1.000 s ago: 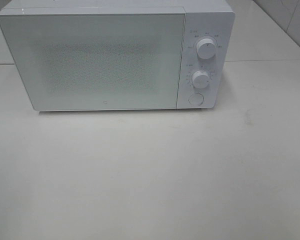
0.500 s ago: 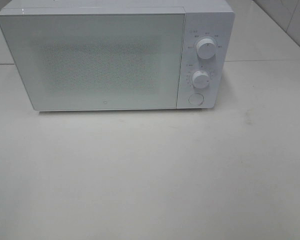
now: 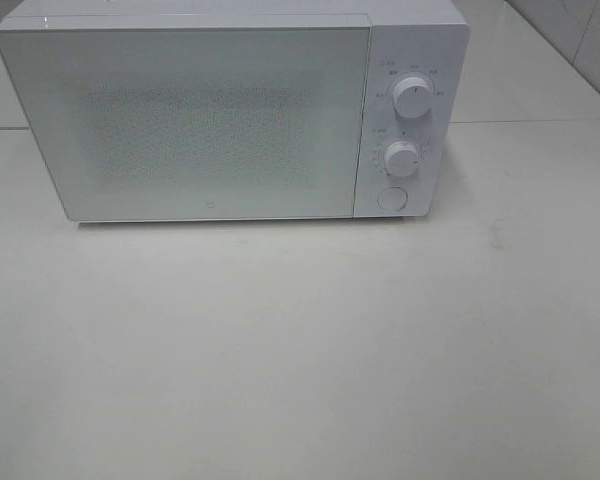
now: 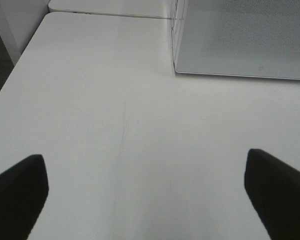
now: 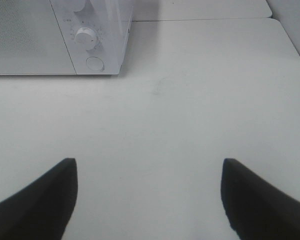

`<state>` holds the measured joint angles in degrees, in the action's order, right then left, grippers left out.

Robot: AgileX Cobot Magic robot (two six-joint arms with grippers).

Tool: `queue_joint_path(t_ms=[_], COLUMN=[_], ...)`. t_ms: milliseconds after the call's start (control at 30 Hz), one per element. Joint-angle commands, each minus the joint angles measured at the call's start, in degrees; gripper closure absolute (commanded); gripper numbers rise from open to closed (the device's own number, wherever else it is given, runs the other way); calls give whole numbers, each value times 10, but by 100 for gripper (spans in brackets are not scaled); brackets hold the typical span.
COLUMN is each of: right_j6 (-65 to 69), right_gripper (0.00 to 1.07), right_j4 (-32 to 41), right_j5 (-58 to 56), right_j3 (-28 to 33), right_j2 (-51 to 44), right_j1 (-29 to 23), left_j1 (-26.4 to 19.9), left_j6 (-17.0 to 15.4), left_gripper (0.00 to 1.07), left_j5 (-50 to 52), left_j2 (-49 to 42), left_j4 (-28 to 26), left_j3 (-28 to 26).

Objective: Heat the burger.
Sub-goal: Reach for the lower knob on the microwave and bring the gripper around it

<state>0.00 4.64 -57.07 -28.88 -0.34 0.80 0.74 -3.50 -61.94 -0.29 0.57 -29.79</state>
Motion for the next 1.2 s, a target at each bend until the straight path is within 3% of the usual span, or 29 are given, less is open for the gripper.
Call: queue_joint_path(t_ms=[33,567,833,1200], right_j6=[-3,0,-3,-3], right_gripper=[31,31,31,31], right_j4=[0,-1,1,28], right_j5=[1,63,126,324], right_j3=[3,-11,-11,25], right_j2=[-11,-2,77,205], right_j1=[2,1,1,1], left_j1=[-2,-2,-2,-2], left_j6=[0,0,0,0], left_gripper=[5,5,5,5], left_j5=[7,7,7,7], left_j2=[-13,-13,-13,-13], left_j4=[-6,-6,-6,-6], left_j3=[1,1,1,1])
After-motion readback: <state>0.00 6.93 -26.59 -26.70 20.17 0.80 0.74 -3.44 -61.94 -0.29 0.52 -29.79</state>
